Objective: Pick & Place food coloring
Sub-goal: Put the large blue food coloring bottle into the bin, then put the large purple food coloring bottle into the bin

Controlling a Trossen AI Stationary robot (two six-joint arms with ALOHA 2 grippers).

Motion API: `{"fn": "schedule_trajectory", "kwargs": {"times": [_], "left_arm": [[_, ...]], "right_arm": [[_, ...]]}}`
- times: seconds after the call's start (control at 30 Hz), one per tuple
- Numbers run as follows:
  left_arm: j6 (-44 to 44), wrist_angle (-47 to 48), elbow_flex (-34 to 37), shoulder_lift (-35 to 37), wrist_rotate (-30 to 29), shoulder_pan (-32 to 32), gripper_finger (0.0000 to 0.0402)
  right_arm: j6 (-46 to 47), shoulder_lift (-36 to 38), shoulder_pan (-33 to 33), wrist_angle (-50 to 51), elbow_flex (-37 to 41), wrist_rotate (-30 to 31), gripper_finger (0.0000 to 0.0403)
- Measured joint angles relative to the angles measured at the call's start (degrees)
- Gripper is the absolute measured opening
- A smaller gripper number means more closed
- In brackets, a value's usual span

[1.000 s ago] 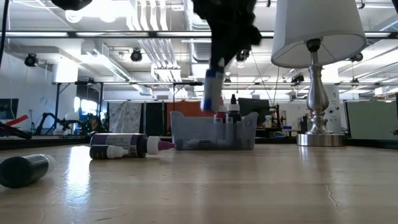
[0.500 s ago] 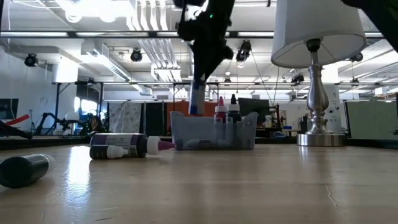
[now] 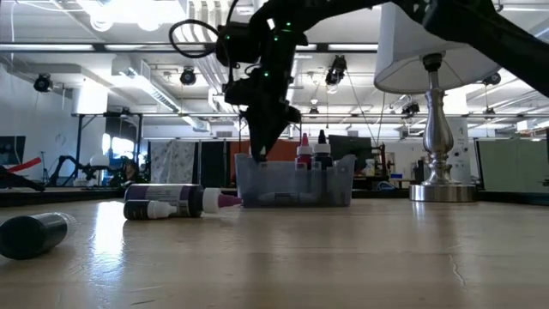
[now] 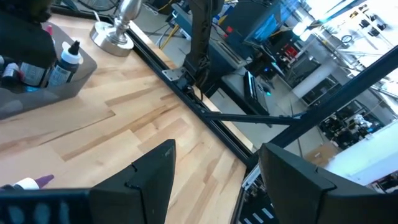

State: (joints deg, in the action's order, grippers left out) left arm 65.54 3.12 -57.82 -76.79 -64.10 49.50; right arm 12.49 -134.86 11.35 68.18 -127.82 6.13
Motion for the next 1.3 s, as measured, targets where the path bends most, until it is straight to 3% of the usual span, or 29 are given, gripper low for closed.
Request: {"fn": "schedule_trajectory", "kwargs": {"times": [0.13,0.57,0.83,1.0,1.13,1.3], "left_arm": [[0.02,0.04,0.0,0.0,-0.04,0.17,0.0206],[-1.23,0.64,-0.01,0.0,-0.07,0.21,0.0206],[-1.38,2.22,-0.02,0.0,2.56,0.26,0.0206],[-1.36,3.45,-0.02,-0.03,5.35,0.29,0.0206],[-0.1,3.47,-0.02,-0.04,5.84,0.95,0.0206],[2.46,3.44,-0.02,-0.19,3.39,4.24,0.0206]], "right_arm": [[-0.07,-1.32,0.77,-0.01,-2.11,-0.18,0.0118],[-2.31,-1.26,0.66,1.6,-6.15,1.5,0.0226],[-8.83,5.82,-4.8,6.35,-5.57,2.67,0.0246],[-17.87,7.62,-14.0,0.94,3.17,0.38,0.0241],[-16.59,8.57,-19.9,-14.59,14.58,-5.36,0.0234],[-14.22,10.07,-23.56,-29.86,25.8,-3.3,0.0235]]}}
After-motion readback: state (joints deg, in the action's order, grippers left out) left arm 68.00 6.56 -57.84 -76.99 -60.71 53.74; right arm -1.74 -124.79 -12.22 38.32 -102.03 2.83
